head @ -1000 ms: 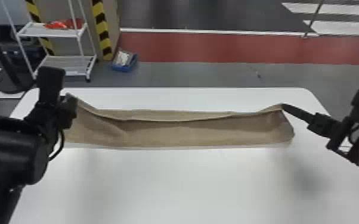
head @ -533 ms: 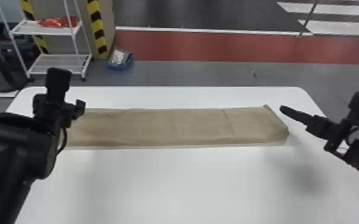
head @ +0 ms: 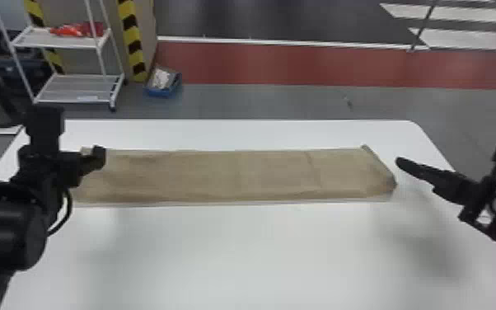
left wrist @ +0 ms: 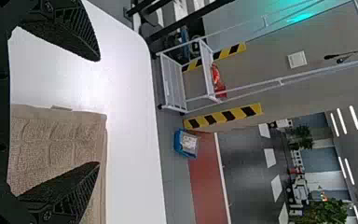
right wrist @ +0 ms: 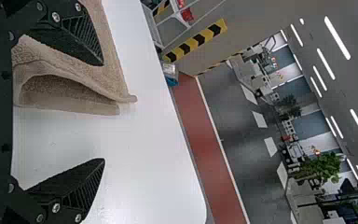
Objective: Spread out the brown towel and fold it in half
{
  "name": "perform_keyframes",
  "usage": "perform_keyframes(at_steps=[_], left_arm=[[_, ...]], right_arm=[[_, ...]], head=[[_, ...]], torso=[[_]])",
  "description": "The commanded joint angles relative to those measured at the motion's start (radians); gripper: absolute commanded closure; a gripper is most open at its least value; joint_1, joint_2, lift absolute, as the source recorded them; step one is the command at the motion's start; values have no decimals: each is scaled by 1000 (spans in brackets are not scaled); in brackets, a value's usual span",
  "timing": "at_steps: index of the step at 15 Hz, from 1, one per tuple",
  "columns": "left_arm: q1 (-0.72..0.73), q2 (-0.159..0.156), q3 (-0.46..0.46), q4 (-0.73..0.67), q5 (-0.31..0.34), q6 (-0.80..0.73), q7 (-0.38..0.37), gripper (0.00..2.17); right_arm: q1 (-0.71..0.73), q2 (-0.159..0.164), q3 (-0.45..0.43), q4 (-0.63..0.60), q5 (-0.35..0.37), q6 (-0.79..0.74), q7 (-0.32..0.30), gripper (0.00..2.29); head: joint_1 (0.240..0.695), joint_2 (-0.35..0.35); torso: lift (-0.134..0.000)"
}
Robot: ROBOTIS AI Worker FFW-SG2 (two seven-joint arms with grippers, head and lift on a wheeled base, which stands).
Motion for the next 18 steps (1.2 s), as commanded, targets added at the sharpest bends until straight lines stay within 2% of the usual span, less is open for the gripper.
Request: perform_keyframes(at_steps=[1,4,5,7,9,11,12,13,14,15,18], left_arm=[[43,2,43,-38,76,1,-18,107],[92,14,107,-86,155,34,-58,103],[107,15,130,-94,163,34,-67,103],[120,15,144,-95,166,41,-84,218],[143,17,167,-98,178,53,-104,221],[158,17,179,-101,189,77,-127,488],[163,17,188,-103,191,93,-142,518],[166,17,193,-107,197,102,-153,593],[164,17,196,-112,208,120,-154,923],[163,17,194,-112,209,139,-154,1025],[157,17,191,-118,211,209,-176,1028]], right_arm=[[45,-1,-2,-65,0,14,3,194],[102,0,-2,-153,-1,60,15,232],[112,0,-2,-173,-5,82,27,346],[128,3,20,-188,9,85,35,390],[128,9,34,-186,20,85,35,481],[128,8,34,-185,32,85,35,586],[126,8,34,-183,43,88,36,593],[126,3,30,-183,43,91,47,846],[126,3,21,-183,41,100,64,1146],[128,2,17,-183,41,112,75,1285],[132,2,6,-185,35,131,78,1325]], head=[[695,-83],[695,-83],[695,-80],[695,-66],[695,-50],[695,-32],[695,-30],[695,-30],[695,-32],[695,-33],[695,-39]], torso=[[-128],[-128],[-128],[-128],[-128],[-128],[-128],[-128],[-128],[-128],[-128]])
